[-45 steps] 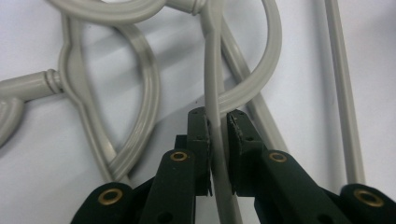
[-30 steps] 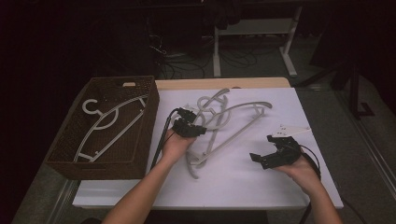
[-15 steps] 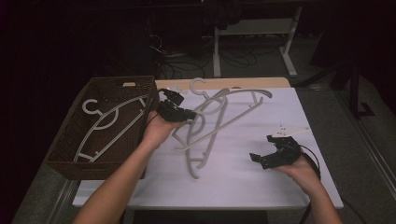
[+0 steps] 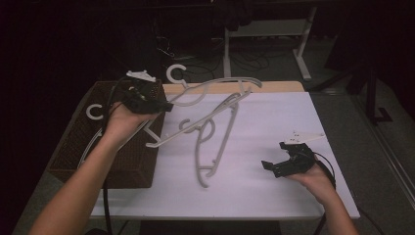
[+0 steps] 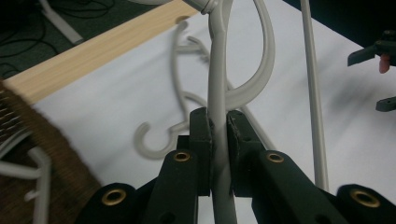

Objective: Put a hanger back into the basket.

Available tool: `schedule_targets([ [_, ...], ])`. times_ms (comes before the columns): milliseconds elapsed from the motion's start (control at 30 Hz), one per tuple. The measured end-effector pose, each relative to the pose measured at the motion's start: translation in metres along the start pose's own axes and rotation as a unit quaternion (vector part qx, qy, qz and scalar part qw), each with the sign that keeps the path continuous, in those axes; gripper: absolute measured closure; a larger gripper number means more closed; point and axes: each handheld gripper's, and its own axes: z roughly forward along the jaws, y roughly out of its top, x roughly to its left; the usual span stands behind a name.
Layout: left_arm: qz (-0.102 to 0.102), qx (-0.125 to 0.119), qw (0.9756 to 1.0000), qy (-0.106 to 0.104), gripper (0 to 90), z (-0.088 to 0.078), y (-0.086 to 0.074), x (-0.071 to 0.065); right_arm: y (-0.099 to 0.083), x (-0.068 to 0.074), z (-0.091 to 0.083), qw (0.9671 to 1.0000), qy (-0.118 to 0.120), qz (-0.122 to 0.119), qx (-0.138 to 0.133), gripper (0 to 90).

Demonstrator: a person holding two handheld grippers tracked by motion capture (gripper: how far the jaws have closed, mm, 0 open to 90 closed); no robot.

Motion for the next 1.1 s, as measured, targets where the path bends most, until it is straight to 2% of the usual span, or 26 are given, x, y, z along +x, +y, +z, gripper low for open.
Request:
schedule_targets([
  [33, 0.0, 0.0, 1.0, 0.0, 82.7, 0.0, 0.0, 0.0, 0.0, 0.0, 0.0, 1.0, 0.0, 0.0, 0.0, 0.0],
  [67, -0.003, -0.001, 1.0, 0.005, 82.7, -0.014, -0.005, 0.012, 0.0, 0.0, 0.0, 1.0, 0.0, 0.0, 0.001, 0.0],
  [133, -0.003, -0.002, 0.9999, 0.012, 82.7, -0.024, -0.01, 0.021, 0.0, 0.0, 0.0, 1.0, 0.0, 0.001, 0.001, 0.0],
  [333, -0.024, -0.013, 0.9989, 0.037, 82.7, -0.059, -0.029, 0.052, 0.0, 0.0, 0.001, 1.0, -0.001, 0.002, 0.002, 0.0],
  [533, -0.041, -0.015, 0.9966, 0.07, 82.7, -0.089, -0.054, 0.079, 0.0, 0.0, 0.0, 1.0, -0.002, 0.003, 0.001, 0.0],
  [733, -0.07, -0.022, 0.9918, 0.104, 82.7, -0.109, -0.083, 0.105, 0.0, 0.0, 0.001, 1.0, -0.003, 0.003, 0.004, 0.0],
  [933, -0.085, -0.007, 0.9869, 0.137, 82.6, -0.118, -0.109, 0.124, 0.0, 0.0, 0.002, 1.0, -0.004, 0.005, 0.005, 0.0],
  [1100, -0.098, 0.01, 0.9809, 0.168, 82.6, -0.123, -0.127, 0.138, 0.0, 0.0, 0.002, 1.0, -0.004, 0.006, 0.004, 0.0],
])
